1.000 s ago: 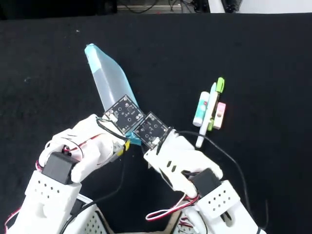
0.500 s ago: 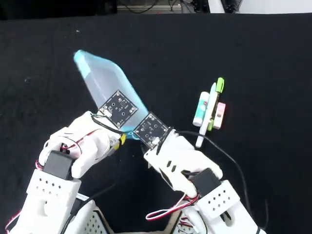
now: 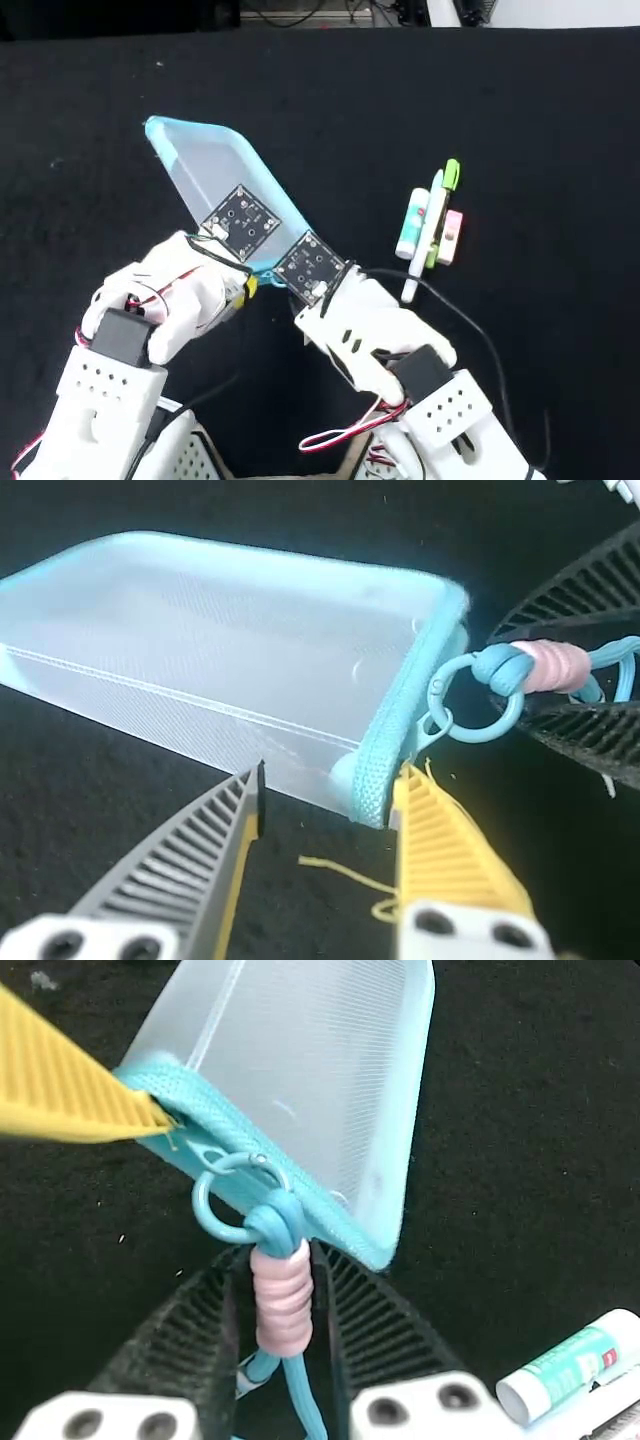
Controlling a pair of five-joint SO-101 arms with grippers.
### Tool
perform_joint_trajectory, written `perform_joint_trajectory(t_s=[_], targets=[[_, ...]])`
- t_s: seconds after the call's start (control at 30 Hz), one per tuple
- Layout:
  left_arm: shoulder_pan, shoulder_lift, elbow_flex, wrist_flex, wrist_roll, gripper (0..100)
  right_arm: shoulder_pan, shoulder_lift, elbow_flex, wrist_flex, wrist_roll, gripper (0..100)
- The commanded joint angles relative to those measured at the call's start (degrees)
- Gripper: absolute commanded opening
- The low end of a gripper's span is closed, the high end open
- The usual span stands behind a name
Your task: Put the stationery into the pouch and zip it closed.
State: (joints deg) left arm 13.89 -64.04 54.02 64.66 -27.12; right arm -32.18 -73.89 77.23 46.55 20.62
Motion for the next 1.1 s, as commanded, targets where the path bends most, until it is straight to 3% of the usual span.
perform_joint_trajectory(t_s=[0.0,0.1,0.23,0.53,0.73,0.9,1.07], targets=[[-0.2,-0.3,-0.8,-1.6,4.9,21,1.1,-1.0,-0.5,-1.5,-0.3,1.1],[-0.1,-0.3,-0.8,-1.8,6.2,17,1.1,-1.0,-0.6,-1.6,-0.3,1.1],[-0.1,-0.3,-0.9,-1.8,6.2,3,1.1,-1.0,-0.6,-1.8,-0.3,1.1],[-0.7,-1.6,-1.4,-1.6,6.2,3,1.8,-1.0,-2.2,-0.8,-0.3,1.1],[-0.8,-10.2,-0.7,-1.2,6.2,3,10.8,-1.0,-6.3,2.0,-0.2,1.1],[-6.3,-13.9,-0.8,-1.3,6.2,3,13.8,-1.0,-7.8,2.7,-0.2,1.1],[-12.1,-13.9,-1.4,-1.4,6.2,3,18.4,-1.0,-15.9,11.3,-0.3,1.1]])
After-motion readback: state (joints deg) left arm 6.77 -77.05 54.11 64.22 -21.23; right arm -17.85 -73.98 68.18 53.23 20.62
